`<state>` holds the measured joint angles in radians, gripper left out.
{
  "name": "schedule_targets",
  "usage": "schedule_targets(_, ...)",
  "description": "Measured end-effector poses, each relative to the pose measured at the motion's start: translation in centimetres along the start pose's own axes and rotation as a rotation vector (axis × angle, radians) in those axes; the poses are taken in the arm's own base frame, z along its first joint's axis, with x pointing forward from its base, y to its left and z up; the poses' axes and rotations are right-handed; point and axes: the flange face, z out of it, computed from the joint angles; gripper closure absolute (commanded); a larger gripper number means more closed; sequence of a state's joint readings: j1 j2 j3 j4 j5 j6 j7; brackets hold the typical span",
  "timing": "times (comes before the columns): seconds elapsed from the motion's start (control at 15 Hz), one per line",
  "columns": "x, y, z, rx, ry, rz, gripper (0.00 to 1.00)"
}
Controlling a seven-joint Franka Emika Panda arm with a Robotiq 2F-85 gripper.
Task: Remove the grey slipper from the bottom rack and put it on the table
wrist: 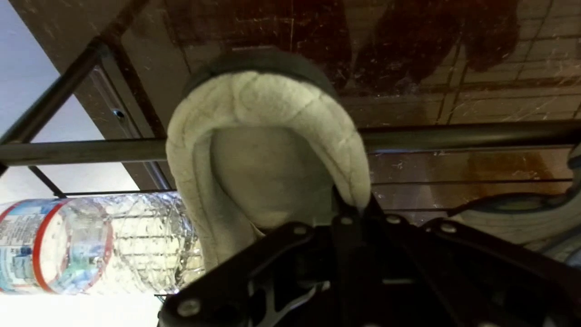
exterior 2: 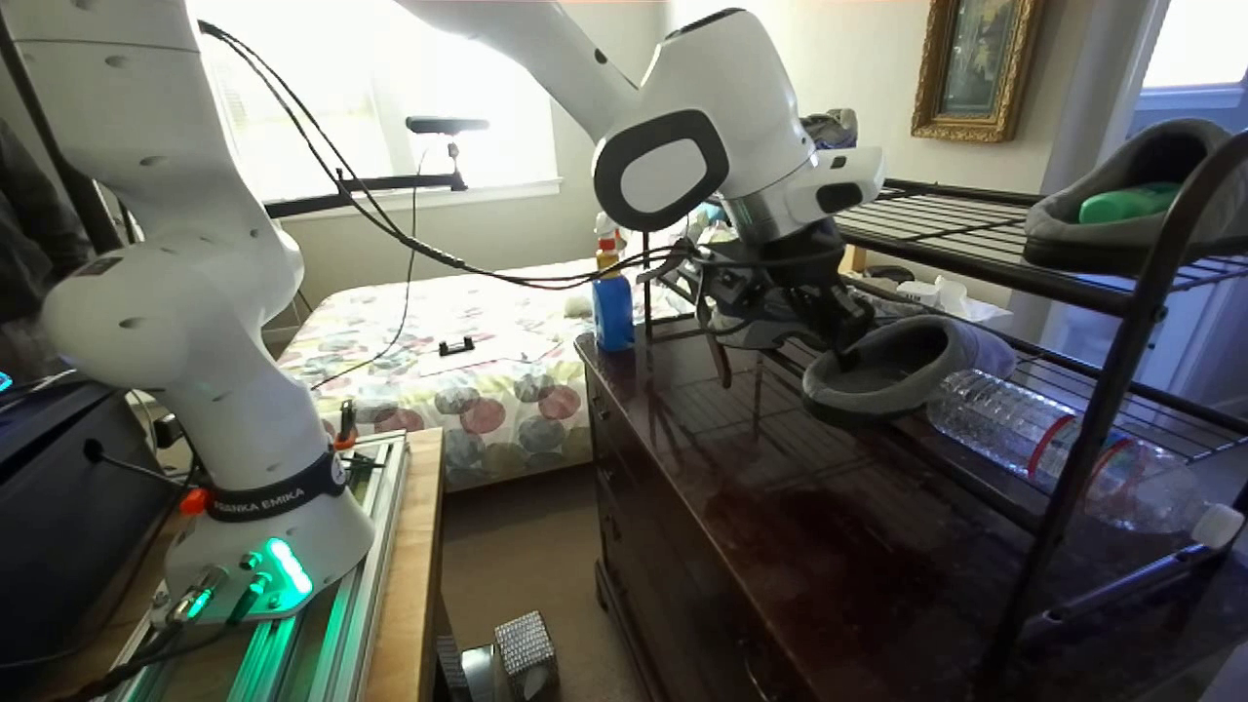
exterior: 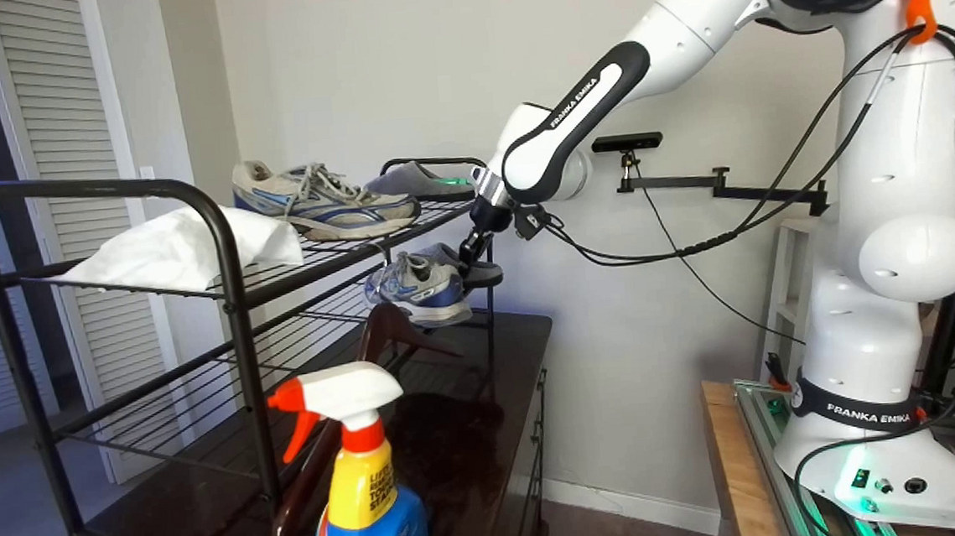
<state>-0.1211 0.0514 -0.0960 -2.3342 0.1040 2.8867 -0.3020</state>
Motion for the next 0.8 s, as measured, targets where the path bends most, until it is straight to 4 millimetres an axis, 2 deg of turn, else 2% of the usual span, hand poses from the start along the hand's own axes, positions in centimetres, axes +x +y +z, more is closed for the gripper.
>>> schedule_targets(0.2, -1.8, 1.1, -2.2, -0.05, -0.075, -0.034, 0.99)
schedule_targets(0.4, -4.2, 1.3, -5.7, -0.111, -0.186, -0.066, 0.99)
schedule_targets(0.8, -7.5, -2.2, -12.6, -0.106, -0.388, -0.125, 0.99)
